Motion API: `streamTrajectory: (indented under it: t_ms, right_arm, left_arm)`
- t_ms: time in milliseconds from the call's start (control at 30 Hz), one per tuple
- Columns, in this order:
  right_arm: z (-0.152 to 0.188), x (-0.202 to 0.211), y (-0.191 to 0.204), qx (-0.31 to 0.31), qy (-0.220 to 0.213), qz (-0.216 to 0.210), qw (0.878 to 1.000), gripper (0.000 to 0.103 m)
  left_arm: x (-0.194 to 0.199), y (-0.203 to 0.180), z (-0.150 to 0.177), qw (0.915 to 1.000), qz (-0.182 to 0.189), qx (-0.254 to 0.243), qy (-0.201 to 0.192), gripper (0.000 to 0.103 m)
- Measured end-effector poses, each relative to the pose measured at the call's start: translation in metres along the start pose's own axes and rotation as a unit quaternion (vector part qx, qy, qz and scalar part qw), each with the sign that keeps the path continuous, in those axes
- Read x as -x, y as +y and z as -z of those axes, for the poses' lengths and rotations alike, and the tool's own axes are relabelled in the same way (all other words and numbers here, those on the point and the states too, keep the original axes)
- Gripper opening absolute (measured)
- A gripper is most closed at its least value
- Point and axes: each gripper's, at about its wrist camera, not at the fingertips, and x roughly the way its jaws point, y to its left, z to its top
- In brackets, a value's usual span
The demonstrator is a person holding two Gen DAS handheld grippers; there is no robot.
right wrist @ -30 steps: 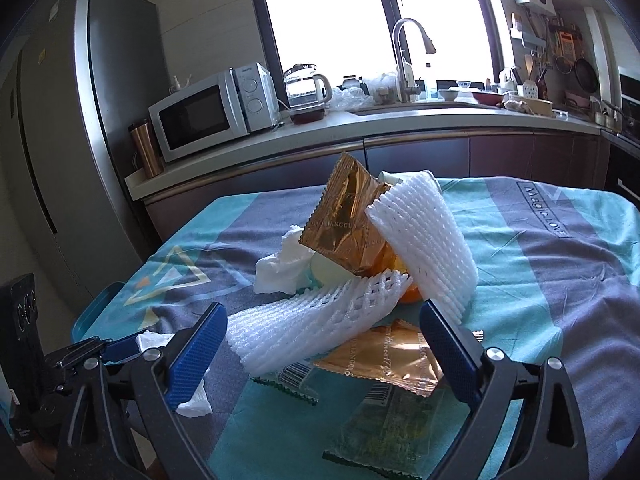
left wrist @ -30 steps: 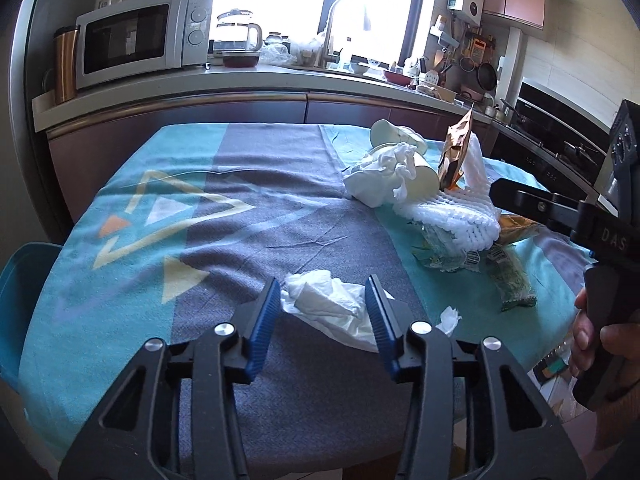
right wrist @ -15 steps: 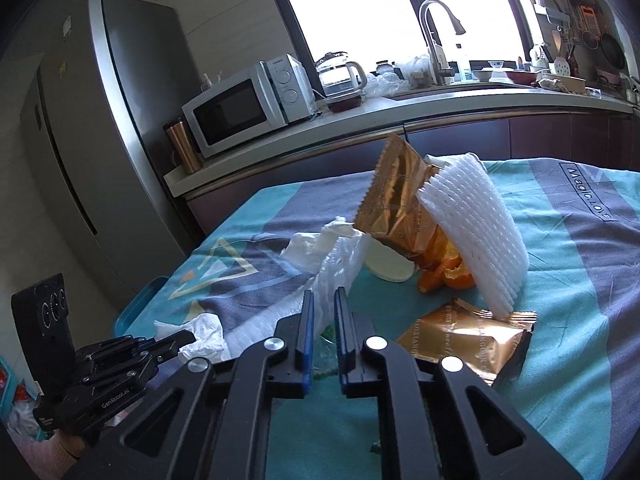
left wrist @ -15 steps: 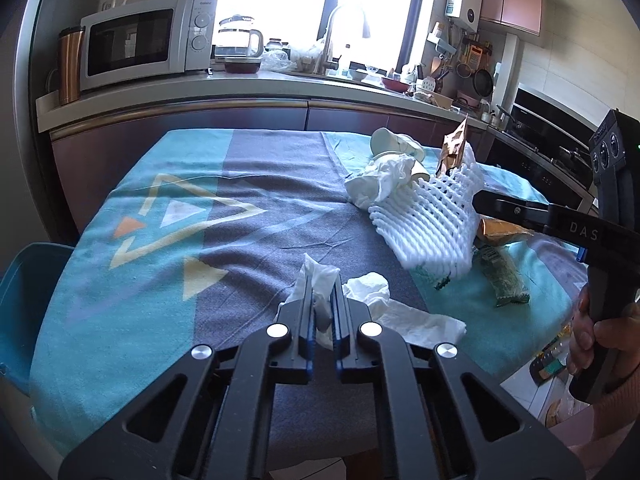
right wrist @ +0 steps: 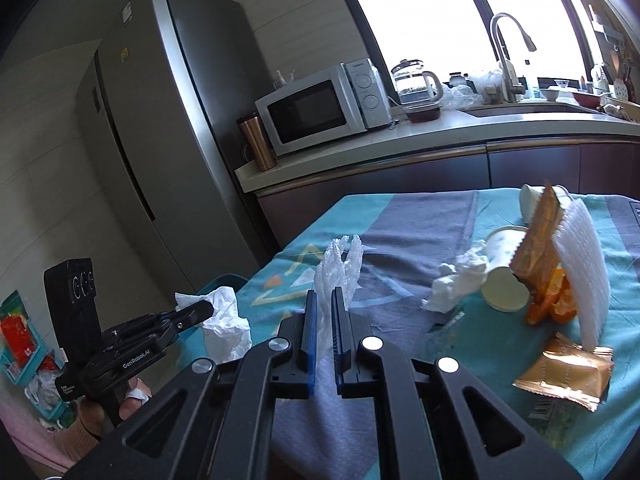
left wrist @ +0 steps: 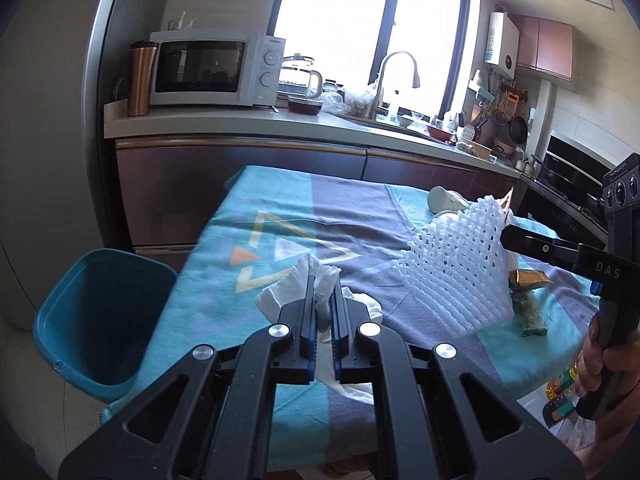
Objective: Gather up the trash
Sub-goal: 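Carry both tissues to the teal bin and open both tools to drop them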
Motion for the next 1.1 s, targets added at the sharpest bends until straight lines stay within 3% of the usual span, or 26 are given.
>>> streamTrajectory:
  t_ms: [200,500,733,1100]
  right_arm:
    - [-0.018,-0.039,0.030,0.021,0.015,-0.063,0.998,0.006]
    - [-0.040,-0.119,0.089,0.041,0.043,-0.149,0.987,0.006]
    - [-0.041,-0.182,0.120,0.053,0.083,-0.164,0.982,0.006]
    - [-0.017,-0.262,0.142,0.047,0.193,-0.130,0.971,0.008]
  left_arm:
    - [0.022,0.050,-0.013,0.9975,-0.062,0.019,-0.027,0.006]
    - [0.033,0.142,-0.029,0.9838,-0.166,0.058,-0.034,0.006]
    - [0.009,0.187,-0.029,0.9760,-0.209,0.061,-0.011,0.006]
    - [-0.051,0.214,-0.007,0.9705,-0.222,0.071,0.062,0.010]
